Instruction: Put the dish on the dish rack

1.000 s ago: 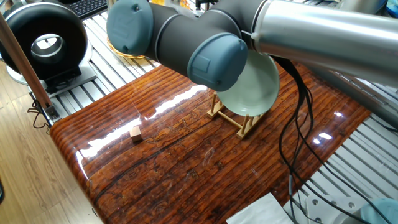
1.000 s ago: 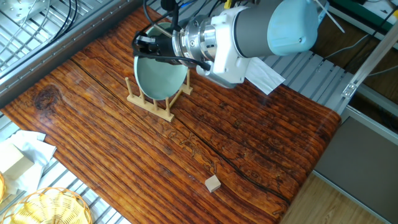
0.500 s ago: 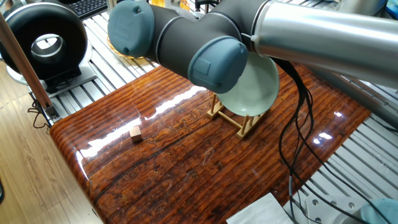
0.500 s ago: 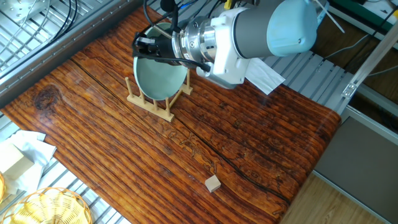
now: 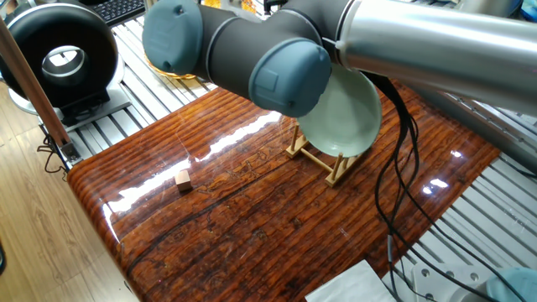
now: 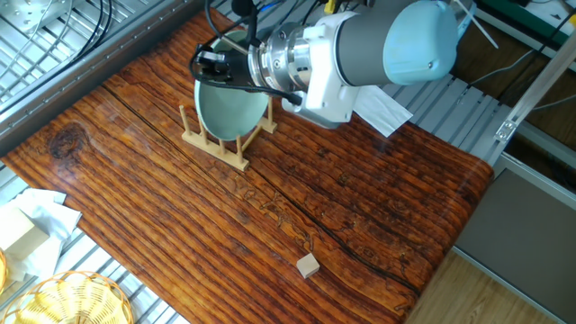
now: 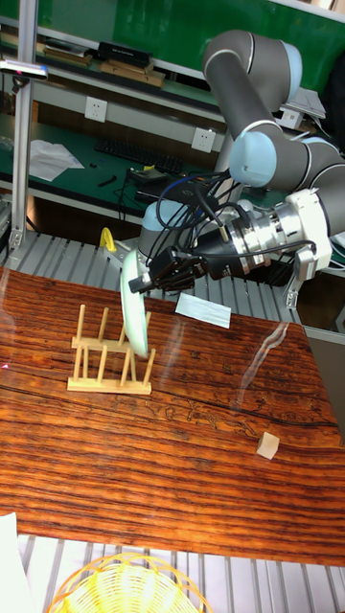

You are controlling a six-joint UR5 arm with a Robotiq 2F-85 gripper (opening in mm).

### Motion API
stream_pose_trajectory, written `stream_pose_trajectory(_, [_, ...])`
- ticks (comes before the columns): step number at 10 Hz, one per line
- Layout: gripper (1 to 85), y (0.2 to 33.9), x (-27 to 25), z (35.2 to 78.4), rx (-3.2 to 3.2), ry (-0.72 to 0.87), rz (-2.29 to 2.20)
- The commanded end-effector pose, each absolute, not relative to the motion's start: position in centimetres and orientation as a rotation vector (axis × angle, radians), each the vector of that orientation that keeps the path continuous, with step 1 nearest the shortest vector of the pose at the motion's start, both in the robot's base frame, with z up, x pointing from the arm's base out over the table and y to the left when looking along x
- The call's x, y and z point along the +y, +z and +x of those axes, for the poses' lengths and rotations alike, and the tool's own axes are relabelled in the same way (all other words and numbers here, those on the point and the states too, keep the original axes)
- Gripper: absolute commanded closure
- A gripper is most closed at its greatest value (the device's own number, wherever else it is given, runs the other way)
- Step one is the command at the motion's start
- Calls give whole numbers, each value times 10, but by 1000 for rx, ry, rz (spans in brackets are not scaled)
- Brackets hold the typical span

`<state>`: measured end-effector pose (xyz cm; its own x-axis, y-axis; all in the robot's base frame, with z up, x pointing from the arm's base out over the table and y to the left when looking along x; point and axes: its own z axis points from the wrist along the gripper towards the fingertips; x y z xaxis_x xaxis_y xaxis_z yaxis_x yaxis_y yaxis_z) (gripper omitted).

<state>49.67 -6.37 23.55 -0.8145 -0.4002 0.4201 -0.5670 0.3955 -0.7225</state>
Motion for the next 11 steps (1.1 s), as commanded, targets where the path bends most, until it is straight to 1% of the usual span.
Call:
stream_pose_trajectory(1, [847, 235, -65, 490, -2461, 1359, 847])
stream_pose_trajectory(7, [847, 232, -63, 490, -2476, 1345, 845])
stream_pose_trajectory(11, [847, 230, -59, 508, -2506, 1370, 920])
